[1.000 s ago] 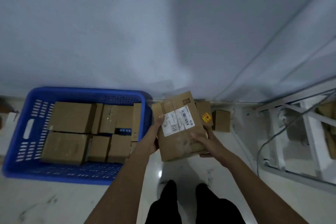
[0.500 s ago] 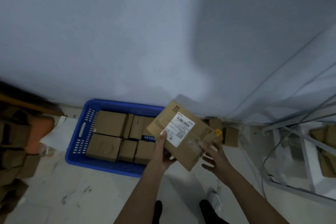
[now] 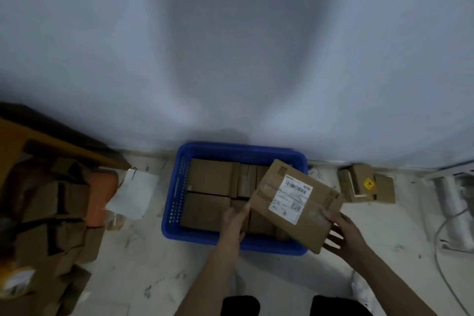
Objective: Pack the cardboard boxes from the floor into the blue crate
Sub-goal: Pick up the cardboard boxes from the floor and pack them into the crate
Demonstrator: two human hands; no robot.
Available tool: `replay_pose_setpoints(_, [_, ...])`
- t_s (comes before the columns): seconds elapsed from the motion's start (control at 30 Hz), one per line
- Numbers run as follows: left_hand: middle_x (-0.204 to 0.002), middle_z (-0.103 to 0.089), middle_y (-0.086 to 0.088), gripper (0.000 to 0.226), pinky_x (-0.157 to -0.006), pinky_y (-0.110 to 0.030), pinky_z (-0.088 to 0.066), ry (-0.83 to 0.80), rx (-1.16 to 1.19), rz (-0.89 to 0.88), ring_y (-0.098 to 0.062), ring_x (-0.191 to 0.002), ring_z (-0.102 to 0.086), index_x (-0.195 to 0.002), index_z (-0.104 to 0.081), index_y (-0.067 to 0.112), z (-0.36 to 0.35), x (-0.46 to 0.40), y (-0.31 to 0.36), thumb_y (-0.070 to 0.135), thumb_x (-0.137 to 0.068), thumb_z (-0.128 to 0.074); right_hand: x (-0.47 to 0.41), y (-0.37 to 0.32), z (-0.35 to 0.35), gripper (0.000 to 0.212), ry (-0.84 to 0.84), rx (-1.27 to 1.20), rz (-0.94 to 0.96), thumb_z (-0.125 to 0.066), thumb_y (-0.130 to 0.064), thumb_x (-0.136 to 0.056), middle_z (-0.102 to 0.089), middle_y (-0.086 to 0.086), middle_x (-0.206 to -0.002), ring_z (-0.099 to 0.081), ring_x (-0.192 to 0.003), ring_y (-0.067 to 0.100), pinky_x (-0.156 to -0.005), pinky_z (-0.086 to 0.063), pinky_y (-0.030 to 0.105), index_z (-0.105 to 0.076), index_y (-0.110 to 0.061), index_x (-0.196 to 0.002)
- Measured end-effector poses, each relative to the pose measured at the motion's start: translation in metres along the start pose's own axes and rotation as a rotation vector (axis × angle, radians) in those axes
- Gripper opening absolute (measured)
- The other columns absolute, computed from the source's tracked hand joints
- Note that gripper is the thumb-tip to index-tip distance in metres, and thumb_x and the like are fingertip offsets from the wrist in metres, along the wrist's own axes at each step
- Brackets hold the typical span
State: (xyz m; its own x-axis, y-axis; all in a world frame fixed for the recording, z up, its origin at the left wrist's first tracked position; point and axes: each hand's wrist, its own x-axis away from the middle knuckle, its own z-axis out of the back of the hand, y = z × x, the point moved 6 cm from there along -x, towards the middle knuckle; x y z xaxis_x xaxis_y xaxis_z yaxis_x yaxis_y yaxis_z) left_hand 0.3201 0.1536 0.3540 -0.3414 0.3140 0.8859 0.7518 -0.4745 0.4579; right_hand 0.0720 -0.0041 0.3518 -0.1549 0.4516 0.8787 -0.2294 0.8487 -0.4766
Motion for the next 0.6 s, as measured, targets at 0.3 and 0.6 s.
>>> replay_pose_setpoints(0.3, [-0.145,-0.043,-0.002,0.063,-0.109,-0.035,-0.038,-0.132,-0.388,-0.062,-0.02,-0.13,-0.044,-0.143,-0.036,0.015,0.059,-0.058,0.02,0.033,-0.089,-0.064,-0.047,0.03,-0.088,0.078,0.049,0.004,-0.01,-0.08,-0.044,-0.069,-0.058,0.014,-0.125,-0.062,-0.103,0.035,-0.08,-0.056,0.046,-0.046,-0.023,-0.136])
replay_pose_setpoints(0.6, [-0.139,-0.044,0.008,0.066,-0.107,-0.036,-0.042,-0.129,-0.314,0.024,-0.019,-0.126,-0.048,-0.141,-0.036,0.017,0.027,-0.19,-0.014,0.031,-0.085,-0.069,-0.182,0.033,-0.108,0.063,0.113,0.118,0.064,-0.073,-0.027,-0.082,-0.055,0.009,-0.128,-0.057,-0.109,0.03,-0.081,-0.051,0.041,-0.042,-0.027,-0.137])
